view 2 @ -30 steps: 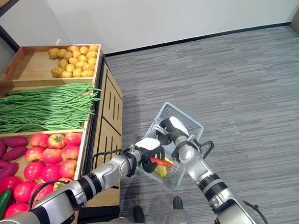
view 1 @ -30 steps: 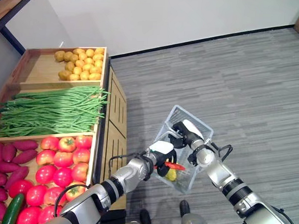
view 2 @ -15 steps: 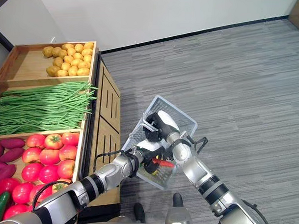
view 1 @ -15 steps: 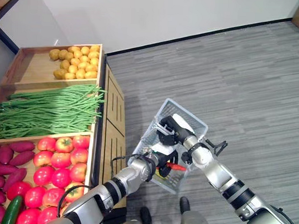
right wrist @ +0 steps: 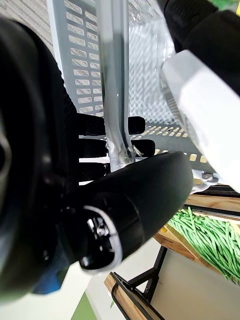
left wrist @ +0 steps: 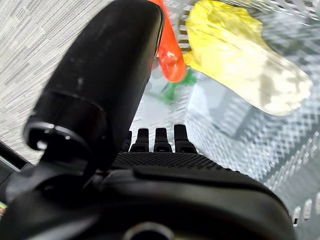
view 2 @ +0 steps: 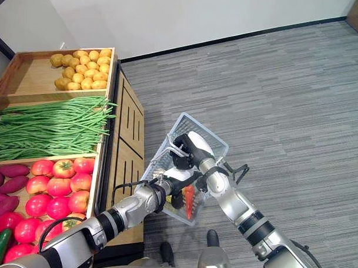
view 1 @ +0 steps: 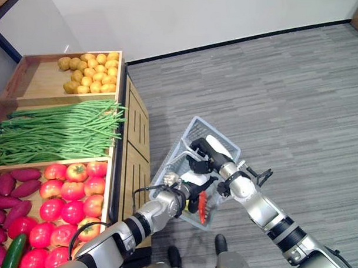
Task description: Get the vegetables into the basket
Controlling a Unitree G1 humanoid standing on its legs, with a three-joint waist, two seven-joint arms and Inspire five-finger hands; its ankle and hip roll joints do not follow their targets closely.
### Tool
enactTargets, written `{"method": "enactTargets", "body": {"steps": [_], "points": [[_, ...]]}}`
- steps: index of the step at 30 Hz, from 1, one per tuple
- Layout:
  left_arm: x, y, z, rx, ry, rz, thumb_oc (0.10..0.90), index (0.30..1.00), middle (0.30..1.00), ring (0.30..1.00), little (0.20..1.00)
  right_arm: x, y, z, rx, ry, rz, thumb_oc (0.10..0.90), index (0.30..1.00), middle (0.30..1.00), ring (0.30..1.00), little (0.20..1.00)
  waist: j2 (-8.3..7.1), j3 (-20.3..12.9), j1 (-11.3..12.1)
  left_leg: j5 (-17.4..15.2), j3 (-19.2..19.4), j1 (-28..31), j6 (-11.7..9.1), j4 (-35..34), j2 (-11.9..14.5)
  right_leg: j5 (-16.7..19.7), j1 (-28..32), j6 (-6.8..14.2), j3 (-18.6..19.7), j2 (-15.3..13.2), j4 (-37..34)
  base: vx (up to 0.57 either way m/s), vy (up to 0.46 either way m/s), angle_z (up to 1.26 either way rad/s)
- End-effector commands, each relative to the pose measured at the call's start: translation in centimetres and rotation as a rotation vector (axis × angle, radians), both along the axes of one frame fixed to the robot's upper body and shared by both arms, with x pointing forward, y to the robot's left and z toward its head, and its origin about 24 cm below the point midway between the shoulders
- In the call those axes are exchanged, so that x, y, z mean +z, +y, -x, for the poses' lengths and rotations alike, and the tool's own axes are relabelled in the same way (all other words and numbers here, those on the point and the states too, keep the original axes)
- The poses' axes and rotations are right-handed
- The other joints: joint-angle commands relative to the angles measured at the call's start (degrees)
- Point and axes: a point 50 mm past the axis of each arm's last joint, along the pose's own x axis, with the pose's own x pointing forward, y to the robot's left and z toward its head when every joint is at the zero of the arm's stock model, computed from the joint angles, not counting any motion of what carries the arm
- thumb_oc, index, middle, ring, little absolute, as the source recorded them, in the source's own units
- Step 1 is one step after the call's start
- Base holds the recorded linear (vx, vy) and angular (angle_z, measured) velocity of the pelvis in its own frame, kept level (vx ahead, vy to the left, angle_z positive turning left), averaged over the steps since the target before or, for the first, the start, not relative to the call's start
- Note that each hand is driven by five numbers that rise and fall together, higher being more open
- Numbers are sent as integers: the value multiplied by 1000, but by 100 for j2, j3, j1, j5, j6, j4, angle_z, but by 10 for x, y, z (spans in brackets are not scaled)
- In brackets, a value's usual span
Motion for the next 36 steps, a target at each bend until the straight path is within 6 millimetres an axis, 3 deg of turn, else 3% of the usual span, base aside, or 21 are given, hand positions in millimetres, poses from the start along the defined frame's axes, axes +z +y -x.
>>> {"method": "enactTargets", "body": {"steps": [1,6,12,13,16,20,25,32,33,36], "points": [[17,-24,-12,-81,-109,6,900,1000,1000,1000,1000,92,49,0,199,-402,-287,400,300,300,300,300,-370,-254,12,-263,-58,264,-334,11,143,-255,161,539,-139,-671,136,0,0,0],[14,-20,-12,-65,-91,1,900,1000,1000,1000,1000,76,41,-3,154,-341,-262,400,300,300,300,300,-393,-263,22,-305,-53,291,-333,11,154,-285,180,546,-133,-659,132,0,0,0],[17,-20,-5,-84,-23,76,900,1000,1000,1000,1000,23,7,1,-5,-99,-310,400,300,300,300,300,-408,-300,47,-315,-84,303,-338,11,166,-292,213,551,-179,-642,120,0,0,0],[17,-20,-4,-84,-22,76,900,1000,1000,1000,1000,23,7,1,-5,-98,-310,400,300,300,300,300,-408,-299,47,-319,-84,308,-338,11,166,-296,218,552,-179,-642,120,0,0,0],[17,-8,3,-92,27,121,900,1000,1000,1000,1000,-2,-12,1,-89,-13,-261,400,300,300,300,300,-417,-388,118,-290,-83,319,-356,11,200,-288,239,548,-190,-623,112,0,0,0],[18,-5,7,-105,46,138,900,1000,1000,1000,1000,-10,-20,1,-120,13,-233,400,300,300,300,300,-427,-429,144,-332,-80,353,-365,11,208,-323,286,546,-208,-612,100,0,0,0],[25,15,12,-75,55,209,900,1000,1000,1000,1000,-41,-51,5,-248,104,-131,400,300,300,300,300,-451,-518,232,-287,-139,331,-379,11,216,-314,307,521,-271,-604,106,-12,-7,1],[14,44,17,13,97,195,900,1000,1000,1000,1000,-78,-91,24,-403,245,-43,400,300,300,300,300,-483,-597,308,-330,-178,387,-384,11,222,-374,380,520,-296,-559,100,7,-6,3],[10,54,19,54,117,198,900,1000,1000,1000,1000,-89,-107,35,-459,297,-17,400,300,300,300,300,-491,-613,330,-320,-184,379,-389,11,219,-372,388,521,-316,-562,102,0,0,0],[-3,71,24,127,157,182,900,1000,1000,1000,1000,-108,-128,55,-541,384,22,400,300,300,300,300,-499,-631,352,-309,-215,359,-390,11,202,-375,404,523,-357,-565,101,-5,-3,2]]}}
